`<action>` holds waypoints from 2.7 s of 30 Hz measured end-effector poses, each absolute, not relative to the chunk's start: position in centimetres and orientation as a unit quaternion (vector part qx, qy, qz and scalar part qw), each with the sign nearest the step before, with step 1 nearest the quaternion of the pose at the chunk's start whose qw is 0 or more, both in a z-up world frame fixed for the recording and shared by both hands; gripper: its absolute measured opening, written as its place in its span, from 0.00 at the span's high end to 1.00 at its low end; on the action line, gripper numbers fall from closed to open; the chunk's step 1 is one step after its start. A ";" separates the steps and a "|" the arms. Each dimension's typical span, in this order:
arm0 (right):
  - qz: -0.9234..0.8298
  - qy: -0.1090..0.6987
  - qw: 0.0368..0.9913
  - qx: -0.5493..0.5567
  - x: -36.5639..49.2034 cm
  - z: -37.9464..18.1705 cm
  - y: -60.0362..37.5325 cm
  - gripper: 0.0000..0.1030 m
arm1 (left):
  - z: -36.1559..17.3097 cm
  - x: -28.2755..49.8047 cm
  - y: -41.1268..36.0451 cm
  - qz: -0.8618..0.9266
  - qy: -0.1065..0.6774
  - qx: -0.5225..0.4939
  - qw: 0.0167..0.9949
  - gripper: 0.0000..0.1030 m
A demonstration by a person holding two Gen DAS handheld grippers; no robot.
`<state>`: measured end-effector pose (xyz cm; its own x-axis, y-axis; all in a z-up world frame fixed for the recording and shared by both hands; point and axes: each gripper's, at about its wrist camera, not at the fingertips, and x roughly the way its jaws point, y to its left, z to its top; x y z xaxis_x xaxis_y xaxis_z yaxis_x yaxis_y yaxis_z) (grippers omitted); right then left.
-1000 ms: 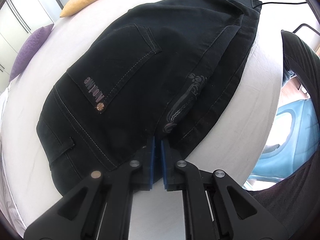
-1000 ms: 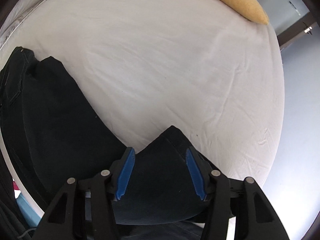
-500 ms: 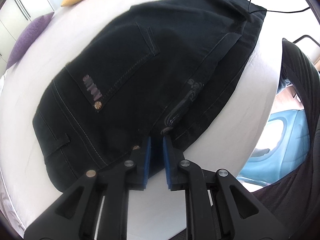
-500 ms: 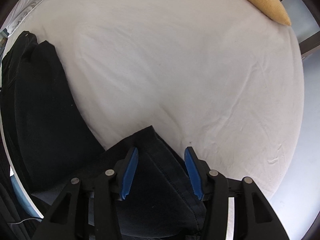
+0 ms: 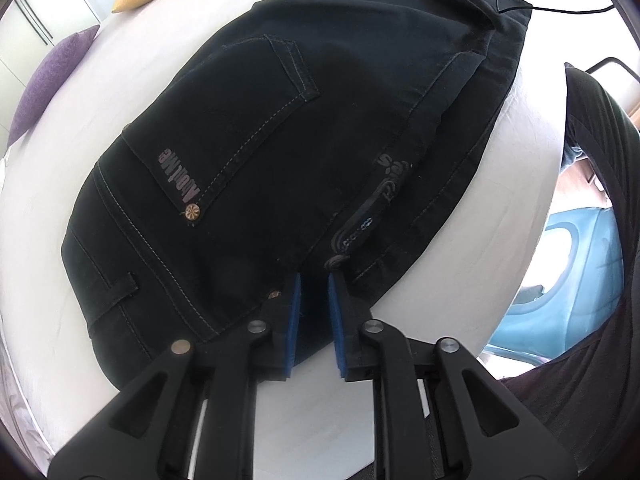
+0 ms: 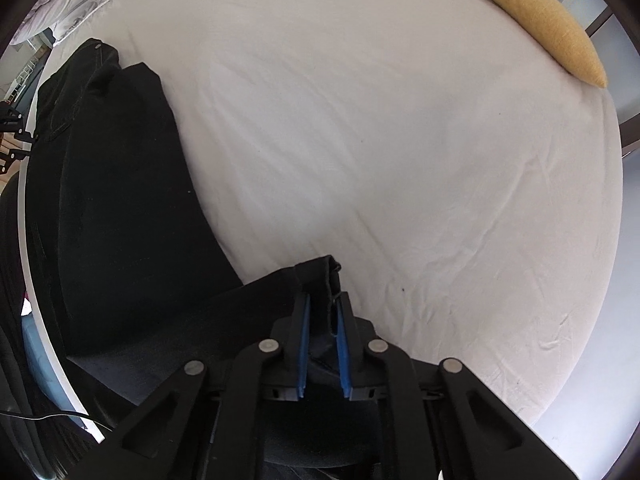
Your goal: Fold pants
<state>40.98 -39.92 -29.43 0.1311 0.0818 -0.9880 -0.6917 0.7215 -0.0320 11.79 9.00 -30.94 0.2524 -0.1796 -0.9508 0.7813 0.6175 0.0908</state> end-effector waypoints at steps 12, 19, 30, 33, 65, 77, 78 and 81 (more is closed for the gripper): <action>0.225 0.488 0.814 -0.218 32.2 -22.4 -42.1 0.89 | -30.8 12.3 9.6 -0.316 0.536 0.260 0.738 0.91; 0.177 0.445 0.861 -0.171 25.4 -22.1 -45.6 0.89 | -30.4 13.1 10.7 -0.307 0.552 0.223 0.742 0.96; 0.107 0.429 0.895 -0.054 18.8 -26.7 -53.5 0.91 | -29.0 13.3 10.6 -0.289 0.563 0.217 0.743 0.99; 0.101 0.429 0.897 -0.032 17.3 -27.8 -54.1 0.91 | -28.6 13.0 10.9 -0.287 0.565 0.215 0.743 1.00; 0.097 0.416 0.902 -0.055 11.7 -25.1 -53.4 0.41 | -25.9 13.3 12.6 -0.310 0.505 0.199 0.781 0.98; 0.193 0.525 0.786 -0.264 18.6 -30.0 -45.8 0.77 | -26.1 15.5 14.2 -0.278 0.515 0.247 0.772 0.97; 0.192 0.527 0.786 -0.260 18.7 -30.1 -46.0 0.86 | -26.4 15.4 14.3 -0.275 0.517 0.242 0.774 0.97; 0.195 0.524 0.790 -0.253 18.5 -30.2 -46.1 0.92 | -27.0 15.1 15.4 -0.274 0.522 0.241 0.771 0.97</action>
